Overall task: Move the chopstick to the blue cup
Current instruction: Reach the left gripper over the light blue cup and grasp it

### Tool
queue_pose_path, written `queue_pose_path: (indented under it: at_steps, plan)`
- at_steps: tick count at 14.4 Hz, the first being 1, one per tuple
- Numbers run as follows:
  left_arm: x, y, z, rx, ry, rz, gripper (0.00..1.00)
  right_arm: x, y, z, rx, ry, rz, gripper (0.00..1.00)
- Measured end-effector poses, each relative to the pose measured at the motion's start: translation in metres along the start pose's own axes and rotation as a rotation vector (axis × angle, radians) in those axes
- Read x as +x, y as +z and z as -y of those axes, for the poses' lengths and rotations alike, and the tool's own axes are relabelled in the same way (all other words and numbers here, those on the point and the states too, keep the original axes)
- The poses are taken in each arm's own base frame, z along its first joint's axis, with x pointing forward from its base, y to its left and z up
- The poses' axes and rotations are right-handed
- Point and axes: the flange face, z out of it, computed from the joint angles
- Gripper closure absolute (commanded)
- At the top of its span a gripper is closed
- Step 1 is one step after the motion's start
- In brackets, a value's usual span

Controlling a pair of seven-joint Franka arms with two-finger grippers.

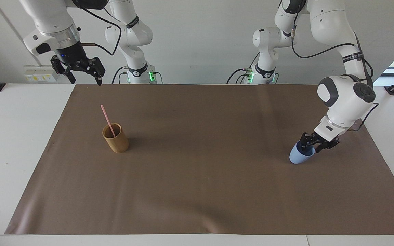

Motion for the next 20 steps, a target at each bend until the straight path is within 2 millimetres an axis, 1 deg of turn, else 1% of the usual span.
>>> queue_pose_path:
  at_steps: [3,5,7,8,9,10,11,13,15,17,18,19,20]
  plan:
    - [0.001,-0.001,-0.002,-0.003,0.001,-0.003,1.0,0.0,0.0,0.0,0.0,0.0,0.0,0.0]
    - [0.002,-0.002,-0.006,-0.007,0.007,-0.007,1.0,0.0,0.0,0.0,0.0,0.0,0.0,0.0]
    - [0.006,-0.005,-0.023,-0.012,0.03,-0.012,1.0,0.0,0.0,0.0,0.0,0.0,0.0,0.0]
    - [0.008,-0.006,-0.04,-0.016,0.034,-0.012,1.0,0.0,0.0,0.0,0.0,0.0,0.0,0.0]
    - [0.01,-0.006,-0.063,-0.02,0.023,-0.009,1.0,0.0,0.0,0.0,0.0,0.0,0.0,0.0]
    - [0.012,-0.005,-0.095,-0.025,0.006,-0.004,1.0,0.0,0.0,0.0,0.0,0.0,0.0,0.0]
    - [0.012,-0.003,-0.131,-0.03,-0.003,0.006,1.0,0.0,0.0,0.0,0.0,0.0,0.0,0.0]
    - [0.005,0.0,-0.207,-0.038,-0.013,0.024,1.0,0.0,0.0,0.0,0.0,0.0,0.0,0.0]
    - [-0.011,0.001,-0.272,-0.04,-0.032,0.052,1.0,0.0,0.0,0.0,0.0,0.0,0.0,0.0]
    - [-0.032,0.005,-0.334,-0.036,-0.059,0.079,1.0,0.0,0.0,0.0,0.0,0.0,0.0,0.0]
    - [-0.044,0.007,-0.361,-0.033,-0.069,0.089,1.0,0.0,0.0,0.0,0.0,0.0,0.0,0.0]
    - [-0.055,0.01,-0.383,-0.03,-0.073,0.097,1.0,0.0,0.0,0.0,0.0,0.0,0.0,0.0]
    - [-0.065,0.012,-0.401,-0.028,-0.071,0.103,1.0,0.0,0.0,0.0,0.0,0.0,0.0,0.0]
